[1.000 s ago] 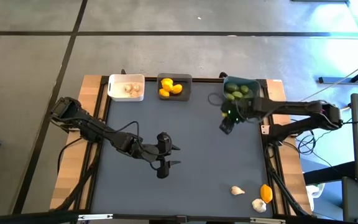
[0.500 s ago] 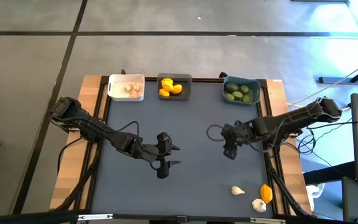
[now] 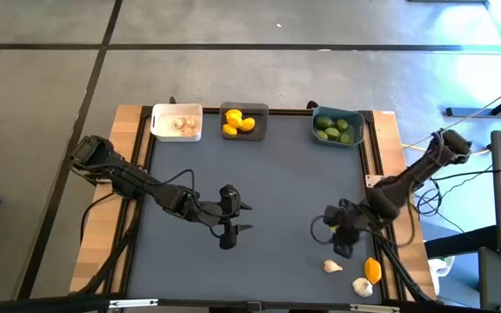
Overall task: Sort produce into baskets
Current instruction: Put the garlic into the white bin
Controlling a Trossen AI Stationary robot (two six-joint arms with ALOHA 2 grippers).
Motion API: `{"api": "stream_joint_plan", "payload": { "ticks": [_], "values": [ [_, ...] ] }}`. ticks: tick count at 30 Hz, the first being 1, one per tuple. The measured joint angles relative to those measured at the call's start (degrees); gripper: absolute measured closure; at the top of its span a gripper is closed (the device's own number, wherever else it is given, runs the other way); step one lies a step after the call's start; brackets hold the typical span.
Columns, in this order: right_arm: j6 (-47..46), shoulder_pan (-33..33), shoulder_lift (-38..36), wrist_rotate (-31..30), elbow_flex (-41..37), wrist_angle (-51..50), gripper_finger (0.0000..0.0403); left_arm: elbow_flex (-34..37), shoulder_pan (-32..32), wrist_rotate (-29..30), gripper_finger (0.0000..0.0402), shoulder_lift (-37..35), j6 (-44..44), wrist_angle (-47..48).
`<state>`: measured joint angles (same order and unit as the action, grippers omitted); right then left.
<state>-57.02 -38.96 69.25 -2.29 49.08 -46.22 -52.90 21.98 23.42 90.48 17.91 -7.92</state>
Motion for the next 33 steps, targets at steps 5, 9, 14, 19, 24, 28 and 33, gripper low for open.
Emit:
{"api": "stream_joint_plan", "payload": {
  "ticks": [5,9,14,19,24,28,33],
  "values": [
    [-7.1,-6.8,0.6,0.0,0.0,0.3,0.0181,0.0,-0.5,0.0,0.0141,0.0,0.0,0.0],
    [-12.8,-11.8,2.4,0.3,0.0,1.3,0.0181,0.0,-1.0,0.0,0.0141,0.0,0.1,0.0],
    [-16.4,-16.4,6.7,0.4,0.0,6.7,0.0181,0.0,-1.4,0.0,0.0141,0.0,0.3,0.0],
    [-17.9,-19.2,12.3,0.3,0.0,10.2,0.0185,0.0,-1.5,0.0,0.0141,0.0,0.2,0.0],
    [-17.8,-20.1,18.0,0.0,0.0,11.8,0.0217,0.0,-1.8,0.0,0.0141,0.0,0.3,0.0],
    [-16.8,-20.1,21.5,1.0,0.0,14.8,0.0248,0.0,-2.0,0.0,0.0141,0.0,0.3,0.0],
    [-14.3,-19.9,24.3,-1.2,0.0,16.4,0.0273,0.0,-2.2,0.0,0.0141,0.0,0.3,0.0]
  ]
}}
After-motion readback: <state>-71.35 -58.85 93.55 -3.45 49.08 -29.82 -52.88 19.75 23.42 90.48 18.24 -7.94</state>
